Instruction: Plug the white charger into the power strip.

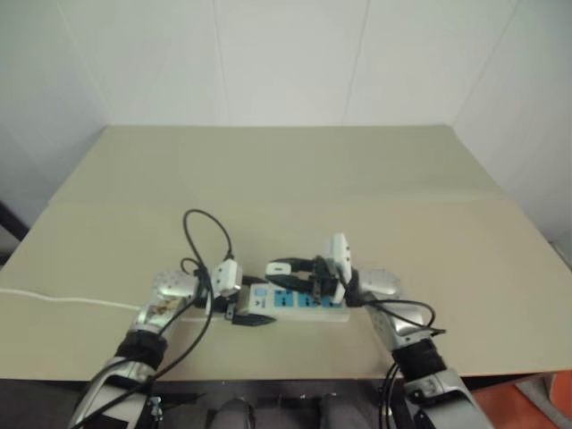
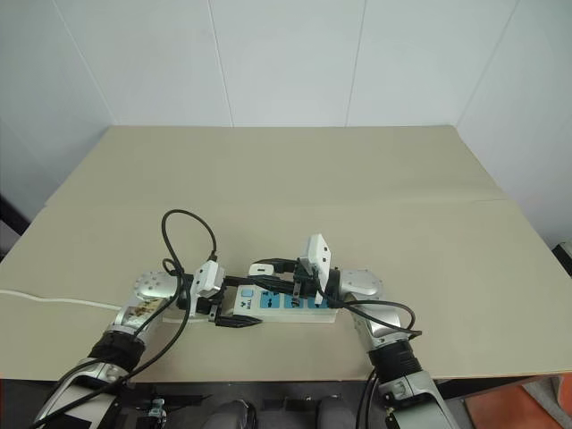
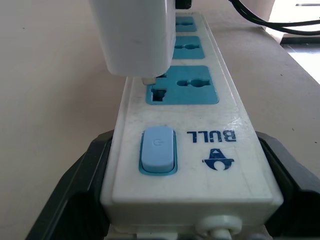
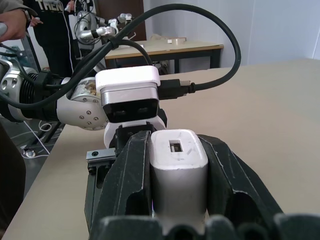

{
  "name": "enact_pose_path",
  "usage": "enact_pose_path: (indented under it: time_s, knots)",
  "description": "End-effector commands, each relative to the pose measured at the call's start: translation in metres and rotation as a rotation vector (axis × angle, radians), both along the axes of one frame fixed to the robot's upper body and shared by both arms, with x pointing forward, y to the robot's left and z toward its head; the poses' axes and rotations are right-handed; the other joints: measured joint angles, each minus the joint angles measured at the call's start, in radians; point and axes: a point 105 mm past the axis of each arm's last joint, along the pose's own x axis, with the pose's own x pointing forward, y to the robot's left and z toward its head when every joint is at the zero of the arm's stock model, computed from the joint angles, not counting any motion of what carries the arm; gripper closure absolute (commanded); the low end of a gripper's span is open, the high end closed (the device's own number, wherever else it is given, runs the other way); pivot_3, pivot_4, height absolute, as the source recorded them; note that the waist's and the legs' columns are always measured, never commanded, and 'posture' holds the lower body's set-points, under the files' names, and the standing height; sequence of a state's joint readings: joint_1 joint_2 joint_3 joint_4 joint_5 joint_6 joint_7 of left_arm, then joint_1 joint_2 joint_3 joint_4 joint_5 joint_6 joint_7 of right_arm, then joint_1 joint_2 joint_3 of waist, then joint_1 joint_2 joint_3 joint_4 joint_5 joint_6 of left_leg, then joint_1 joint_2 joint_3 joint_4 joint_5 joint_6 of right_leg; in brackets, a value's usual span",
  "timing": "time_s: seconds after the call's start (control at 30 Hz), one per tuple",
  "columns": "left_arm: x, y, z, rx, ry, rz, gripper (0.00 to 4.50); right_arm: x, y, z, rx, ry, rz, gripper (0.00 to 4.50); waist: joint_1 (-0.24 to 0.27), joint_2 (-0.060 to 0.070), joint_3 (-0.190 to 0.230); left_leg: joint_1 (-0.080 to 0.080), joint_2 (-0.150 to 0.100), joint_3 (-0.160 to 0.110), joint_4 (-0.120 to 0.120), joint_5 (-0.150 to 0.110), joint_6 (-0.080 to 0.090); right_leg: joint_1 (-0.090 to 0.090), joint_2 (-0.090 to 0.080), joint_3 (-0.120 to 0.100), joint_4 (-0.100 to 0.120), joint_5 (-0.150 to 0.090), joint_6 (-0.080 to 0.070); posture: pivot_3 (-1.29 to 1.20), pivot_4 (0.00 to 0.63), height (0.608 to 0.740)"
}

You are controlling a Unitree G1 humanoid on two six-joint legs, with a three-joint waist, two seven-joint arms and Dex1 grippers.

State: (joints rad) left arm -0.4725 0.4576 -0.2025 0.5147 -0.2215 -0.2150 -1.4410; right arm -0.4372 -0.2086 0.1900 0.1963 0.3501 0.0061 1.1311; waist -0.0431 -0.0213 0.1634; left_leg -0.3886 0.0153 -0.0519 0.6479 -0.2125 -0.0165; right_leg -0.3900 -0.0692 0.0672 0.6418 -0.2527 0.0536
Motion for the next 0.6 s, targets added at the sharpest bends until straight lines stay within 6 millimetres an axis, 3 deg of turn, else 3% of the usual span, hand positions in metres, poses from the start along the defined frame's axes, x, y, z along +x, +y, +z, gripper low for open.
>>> enact_pose_path:
  time_s: [0.03, 0.6]
  knots:
    - [-0.014, 0.005, -0.025, 0.095, 0.088, -0.03, 1.18, -0.003, 0.001, 0.004, 0.006, -0.04, 0.008, 3.37, 0.0, 0.0, 0.0, 0.0, 0.0, 0.0, 0.0, 0.0, 0.0, 0.0, 0.0, 0.0, 0.0, 0.0, 0.0, 0.0, 0.15, 0.74]
    - [-0.016, 0.005, -0.027, 0.092, 0.091, -0.018, 1.18, 0.001, -0.01, -0.019, -0.055, -0.007, -0.03, 3.37, 0.0, 0.0, 0.0, 0.0, 0.0, 0.0, 0.0, 0.0, 0.0, 0.0, 0.0, 0.0, 0.0, 0.0, 0.0, 0.0, 0.15, 0.74]
